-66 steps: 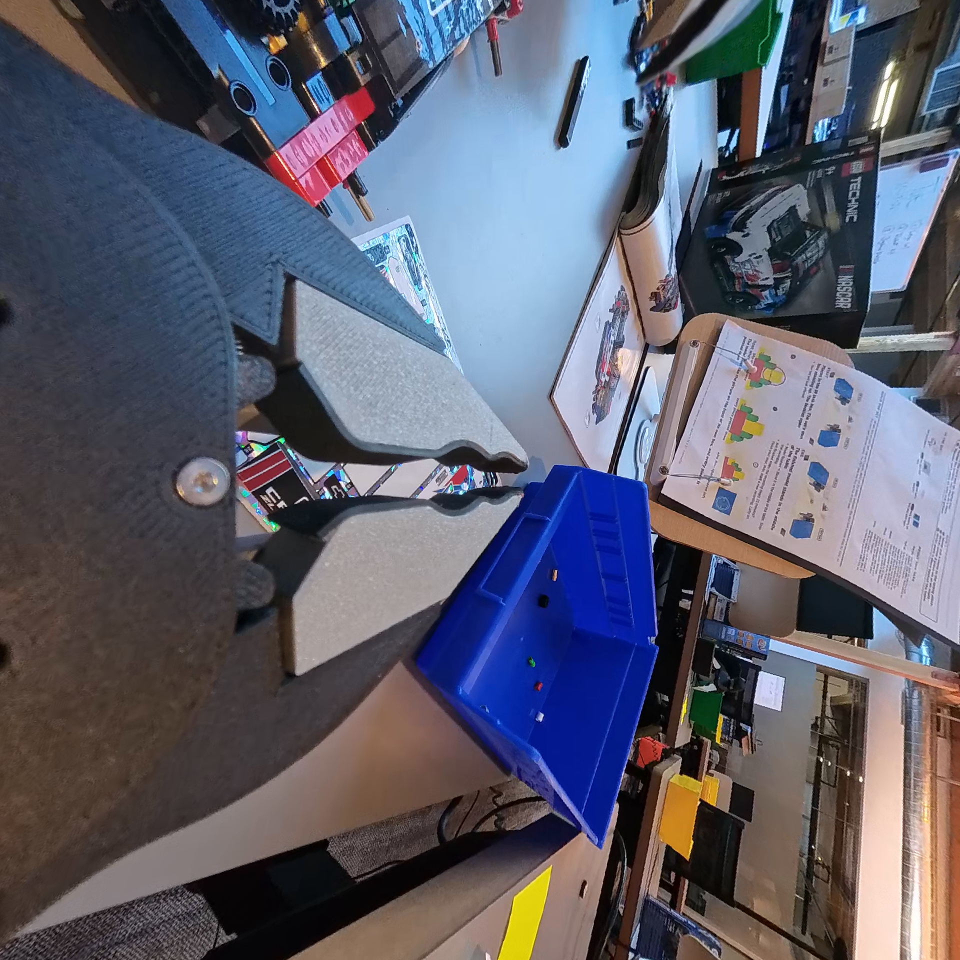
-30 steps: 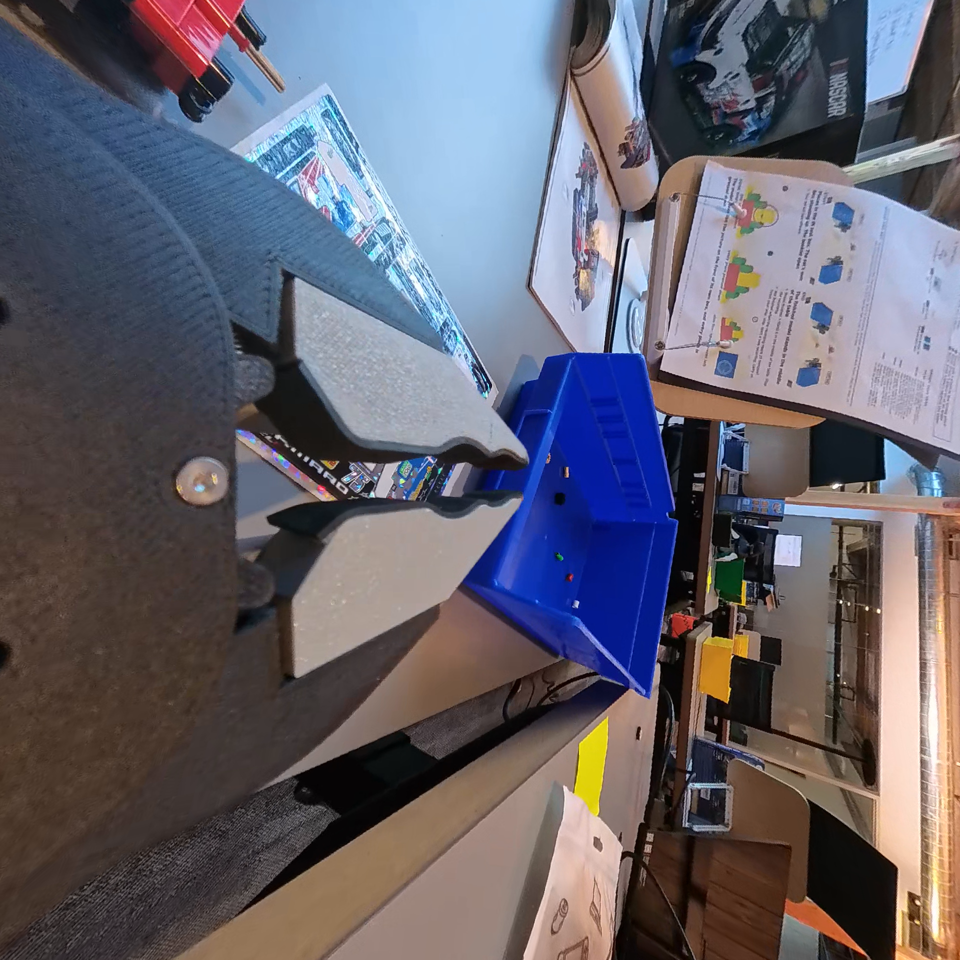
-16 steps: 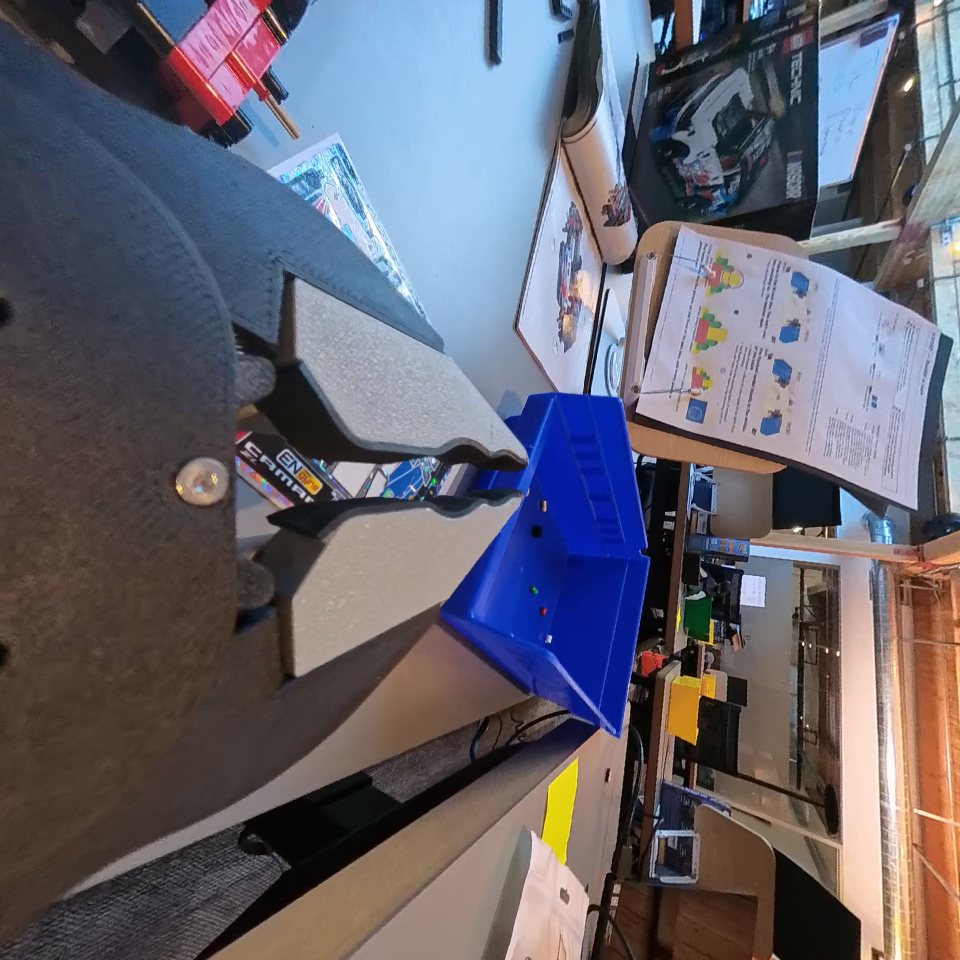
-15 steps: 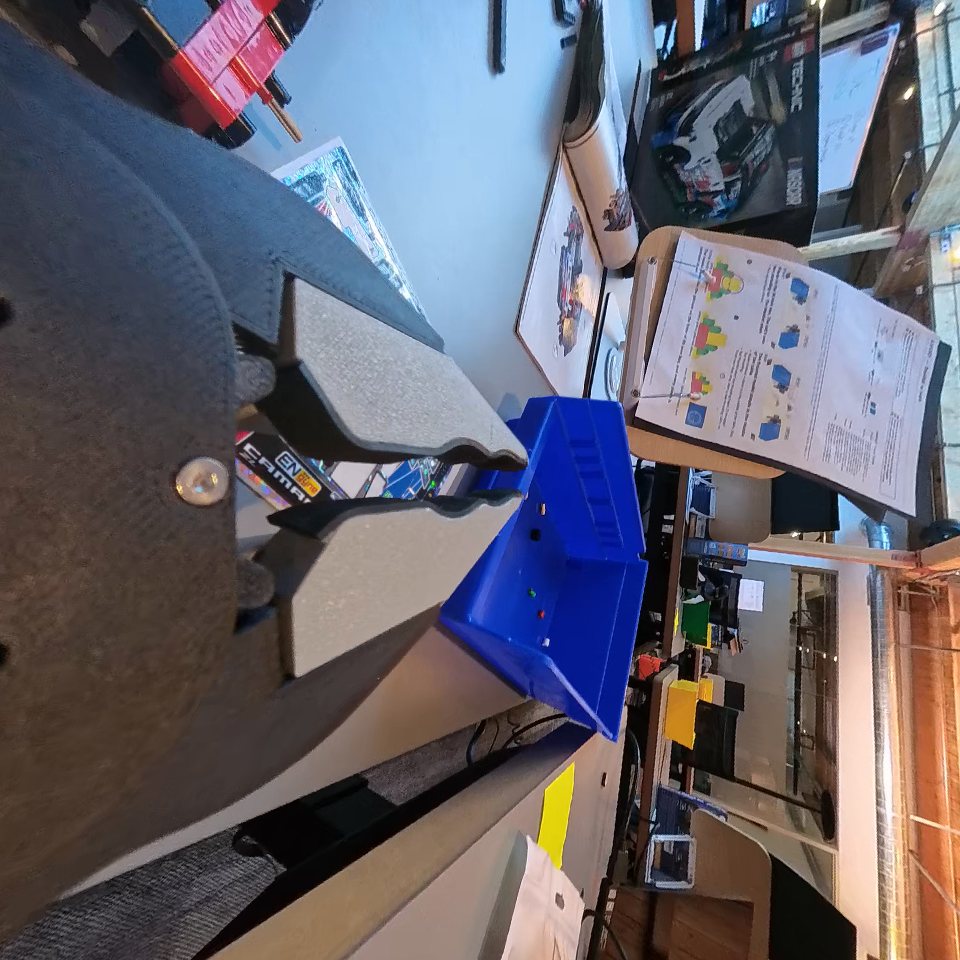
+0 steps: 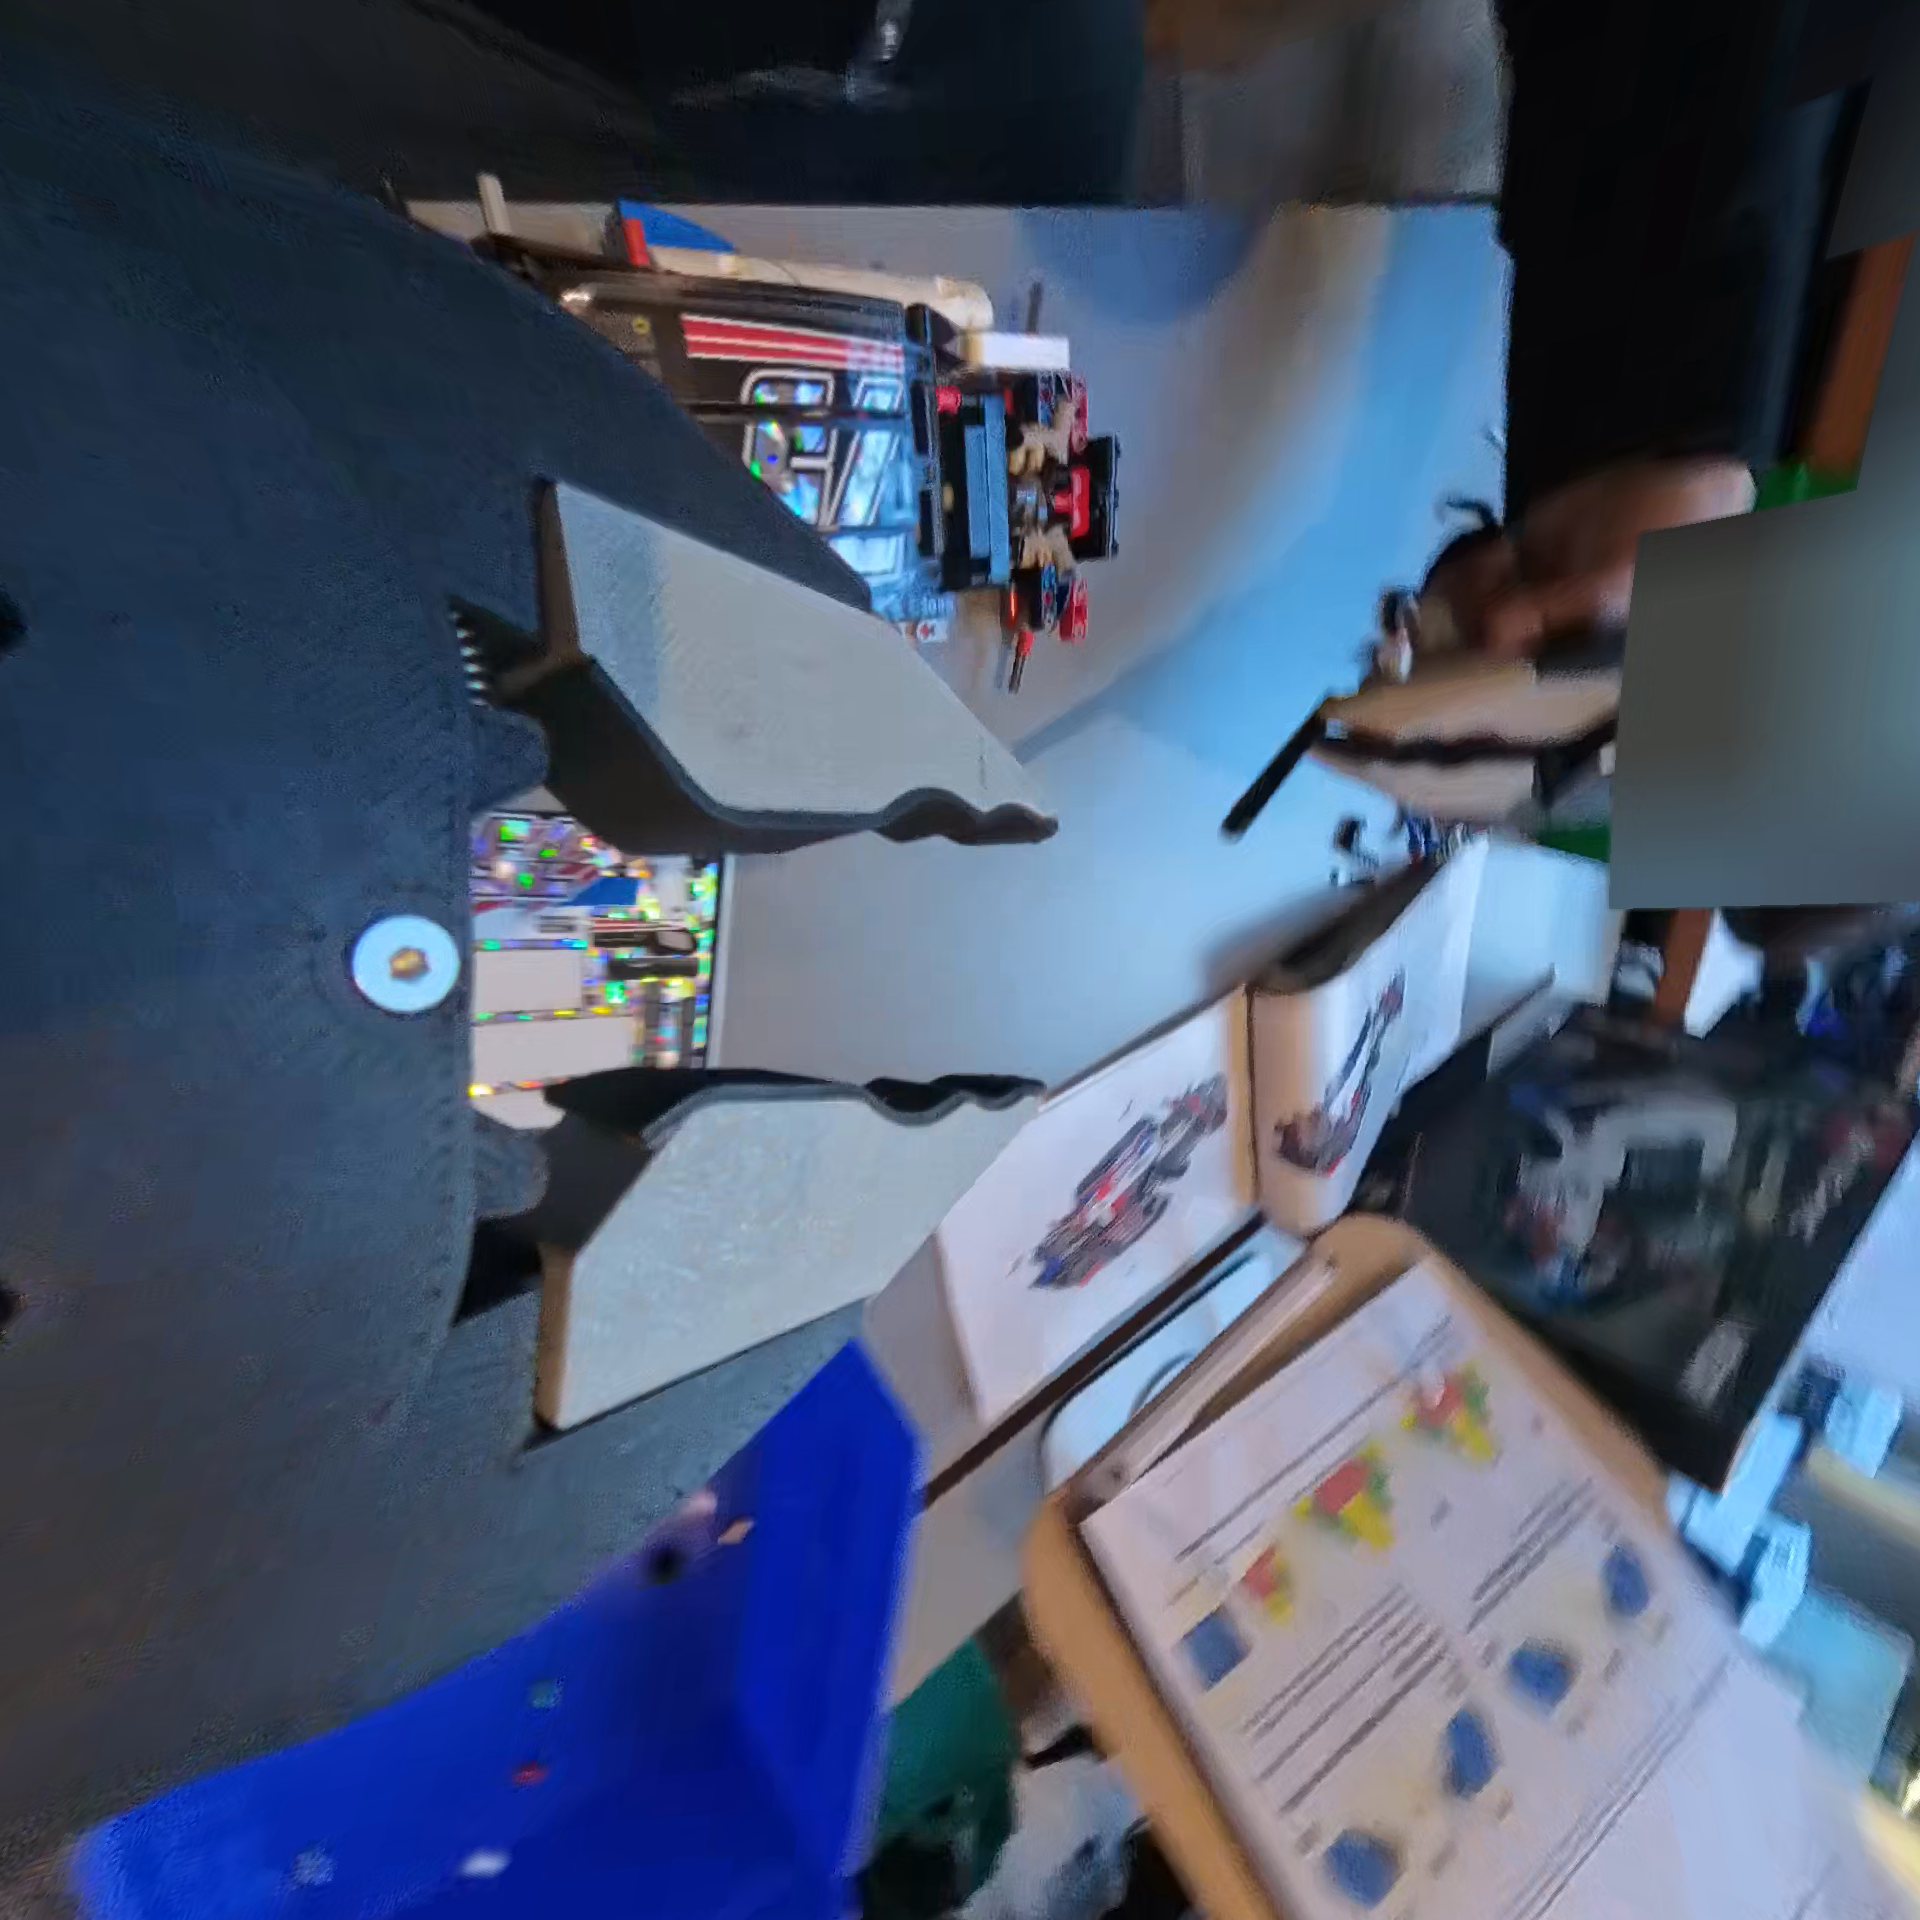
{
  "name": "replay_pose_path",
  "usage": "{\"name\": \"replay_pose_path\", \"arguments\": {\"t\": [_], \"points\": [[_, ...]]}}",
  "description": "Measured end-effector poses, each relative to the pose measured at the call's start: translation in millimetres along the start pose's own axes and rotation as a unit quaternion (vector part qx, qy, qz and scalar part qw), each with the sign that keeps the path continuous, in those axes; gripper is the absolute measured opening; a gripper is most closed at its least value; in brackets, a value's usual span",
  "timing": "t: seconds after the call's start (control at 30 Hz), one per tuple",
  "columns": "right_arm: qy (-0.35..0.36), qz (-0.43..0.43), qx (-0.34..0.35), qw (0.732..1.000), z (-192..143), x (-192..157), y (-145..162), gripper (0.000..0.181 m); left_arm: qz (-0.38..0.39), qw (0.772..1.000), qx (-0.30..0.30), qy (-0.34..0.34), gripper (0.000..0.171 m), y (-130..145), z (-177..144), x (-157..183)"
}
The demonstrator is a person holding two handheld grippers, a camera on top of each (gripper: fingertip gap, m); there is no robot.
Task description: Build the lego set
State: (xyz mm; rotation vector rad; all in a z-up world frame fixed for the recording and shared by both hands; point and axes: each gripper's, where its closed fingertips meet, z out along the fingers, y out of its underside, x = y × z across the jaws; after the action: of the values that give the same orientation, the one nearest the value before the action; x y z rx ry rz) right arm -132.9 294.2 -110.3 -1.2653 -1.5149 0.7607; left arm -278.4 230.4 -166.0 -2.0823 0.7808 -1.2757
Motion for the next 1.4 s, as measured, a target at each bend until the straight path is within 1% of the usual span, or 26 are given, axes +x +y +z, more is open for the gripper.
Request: {"name": "replay_pose_path", "arguments": {"t": [0.07,0.13,0.17,0.23,0.3,0.33,0.43,0.6,0.87,0.93,0.97,1.0,1.03,1.07,1.1,1.17,1.2,1.23,1.3,1.4], "points": [[-0.033,-0.069,-0.025,0.997,26.4,-17.2,-10.8,0.046,0.000,1.000,-0.012,0.019,0.004,-11.5,5.9,7.3],[-0.034,-0.135,-0.043,0.989,52.9,-21.3,-16.8,0.047,-0.007,0.998,-0.025,0.049,0.005,-21.0,6.9,17.0],[-0.038,-0.158,-0.046,0.986,64.6,-22.6,-21.0,0.046,-0.010,0.998,-0.032,0.053,0.004,-25.5,5.2,18.9],[-0.057,-0.179,-0.040,0.981,83.2,-28.0,-31.4,0.043,-0.016,0.997,-0.048,0.053,0.005,-33.1,-1.5,21.6],[-0.060,-0.195,-0.028,0.979,94.3,-29.4,-41.5,0.034,-0.021,0.997,-0.055,0.053,0.004,-38.9,-9.6,25.6],[-0.059,-0.204,-0.021,0.977,97.2,-29.5,-45.1,0.028,-0.024,0.997,-0.057,0.053,0.005,-39.9,-12.5,28.0],[-0.073,-0.218,0.001,0.973,99.6,-35.7,-51.0,0.021,-0.037,0.995,-0.065,0.058,0.004,-34.6,-13.5,33.1],[-0.103,-0.241,0.000,0.965,100.4,-45.2,-49.1,0.008,-0.056,0.994,-0.062,0.067,0.005,-28.9,-14.9,34.0],[-0.115,-0.265,0.004,0.957,96.7,-50.1,-48.0,0.007,-0.061,0.993,-0.068,0.073,0.005,-29.1,-11.4,33.7],[-0.112,-0.261,0.006,0.959,97.0,-47.0,-47.3,0.006,-0.052,0.995,-0.056,0.067,0.005,-35.2,-13.1,31.5],[-0.112,-0.256,0.008,0.960,97.2,-44.7,-47.5,0.006,-0.040,0.996,-0.043,0.060,0.006,-41.2,-16.2,31.0],[-0.108,-0.251,0.013,0.962,97.4,-40.5,-48.8,0.005,-0.022,0.998,-0.031,0.045,0.012,-48.3,-20.9,29.7],[-0.101,-0.248,0.018,0.963,97.6,-35.0,-50.8,0.005,0.009,1.000,-0.029,0.007,0.025,-53.2,-26.8,24.2],[-0.093,-0.244,0.025,0.965,97.6,-28.4,-53.7,0.005,0.064,0.997,-0.024,-0.046,0.032,-58.3,-34.2,16.7],[-0.087,-0.238,0.034,0.967,97.4,-21.8,-57.8,0.005,0.128,0.987,-0.006,-0.101,0.034,-66.2,-42.6,10.6],[-0.081,-0.227,0.055,0.969,96.9,-10.2,-67.9,0.005,0.231,0.955,0.049,-0.181,0.039,-85.6,-55.3,8.2],[-0.080,-0.223,0.063,0.969,97.0,-5.3,-72.5,0.005,0.268,0.940,0.072,-0.197,0.039,-92.6,-56.8,12.0],[-0.082,-0.222,0.069,0.969,97.4,-0.9,-76.0,0.006,0.302,0.928,0.088,-0.200,0.039,-96.8,-54.5,18.8],[-0.081,-0.221,0.073,0.969,98.7,8.7,-79.4,0.005,0.367,0.900,0.108,-0.211,0.034,-100.4,-46.7,26.3],[-0.097,-0.215,0.075,0.969,99.6,18.3,-77.1,0.006,0.441,0.848,0.110,-0.275,0.018,-106.0,-40.0,13.6]]}}
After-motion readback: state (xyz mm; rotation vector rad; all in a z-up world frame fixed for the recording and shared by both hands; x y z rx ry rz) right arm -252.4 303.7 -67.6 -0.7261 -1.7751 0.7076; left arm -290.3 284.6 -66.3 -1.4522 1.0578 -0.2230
